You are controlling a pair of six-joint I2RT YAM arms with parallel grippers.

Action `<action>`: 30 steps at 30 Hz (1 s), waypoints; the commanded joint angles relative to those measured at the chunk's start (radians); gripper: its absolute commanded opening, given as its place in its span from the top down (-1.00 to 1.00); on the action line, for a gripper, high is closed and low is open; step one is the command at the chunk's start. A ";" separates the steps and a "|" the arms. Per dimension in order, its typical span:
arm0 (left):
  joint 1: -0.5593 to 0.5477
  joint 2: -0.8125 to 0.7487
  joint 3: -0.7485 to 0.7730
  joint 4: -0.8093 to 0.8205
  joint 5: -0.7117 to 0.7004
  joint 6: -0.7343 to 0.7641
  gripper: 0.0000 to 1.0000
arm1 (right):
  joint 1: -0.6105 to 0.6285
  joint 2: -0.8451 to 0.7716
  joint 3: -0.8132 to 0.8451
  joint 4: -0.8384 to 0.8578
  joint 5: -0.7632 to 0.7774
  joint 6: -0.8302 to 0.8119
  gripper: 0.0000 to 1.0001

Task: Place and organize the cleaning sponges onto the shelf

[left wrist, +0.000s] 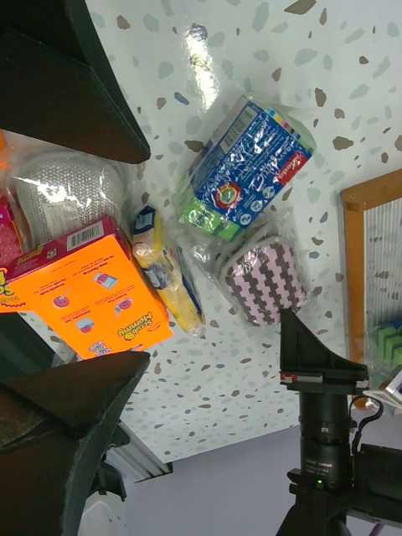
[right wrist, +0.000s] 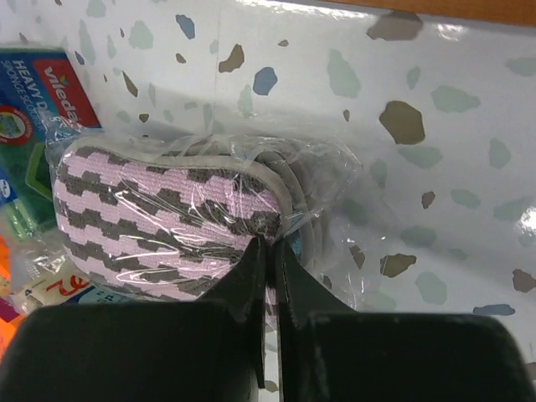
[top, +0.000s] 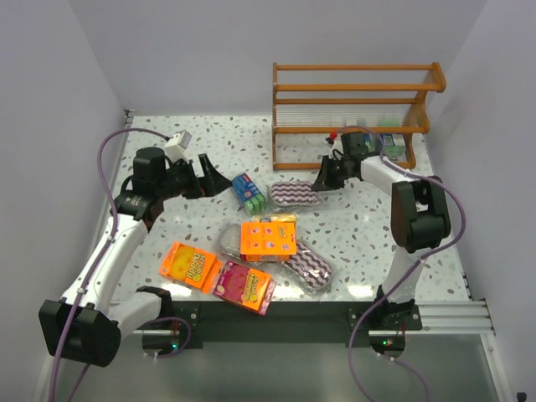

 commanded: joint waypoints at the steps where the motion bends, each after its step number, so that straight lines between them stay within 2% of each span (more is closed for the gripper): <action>1: -0.002 -0.017 0.011 0.020 -0.002 -0.010 -1.00 | -0.079 -0.085 -0.085 -0.019 -0.065 0.083 1.00; 6: -0.002 -0.023 -0.006 0.040 0.006 -0.027 -1.00 | -0.240 -0.249 -0.183 0.021 -0.214 0.235 1.00; 11: -0.002 -0.011 0.003 0.056 0.019 -0.038 -1.00 | -0.294 -0.399 -0.163 -0.024 -0.279 0.309 1.00; 20: -0.002 -0.005 0.012 0.059 0.027 -0.044 -1.00 | -0.395 -0.460 -0.047 -0.159 -0.336 0.339 1.00; 23: -0.002 -0.011 0.003 0.060 0.022 -0.044 -1.00 | -0.429 -0.461 -0.048 -0.110 -0.345 0.391 1.00; 29: -0.003 -0.003 0.000 0.063 0.029 -0.044 -1.00 | -0.488 -0.432 -0.036 0.183 -0.356 0.620 1.00; 30: -0.002 -0.003 0.003 0.063 0.029 -0.044 -1.00 | -0.491 -0.423 -0.018 0.182 -0.324 0.632 1.00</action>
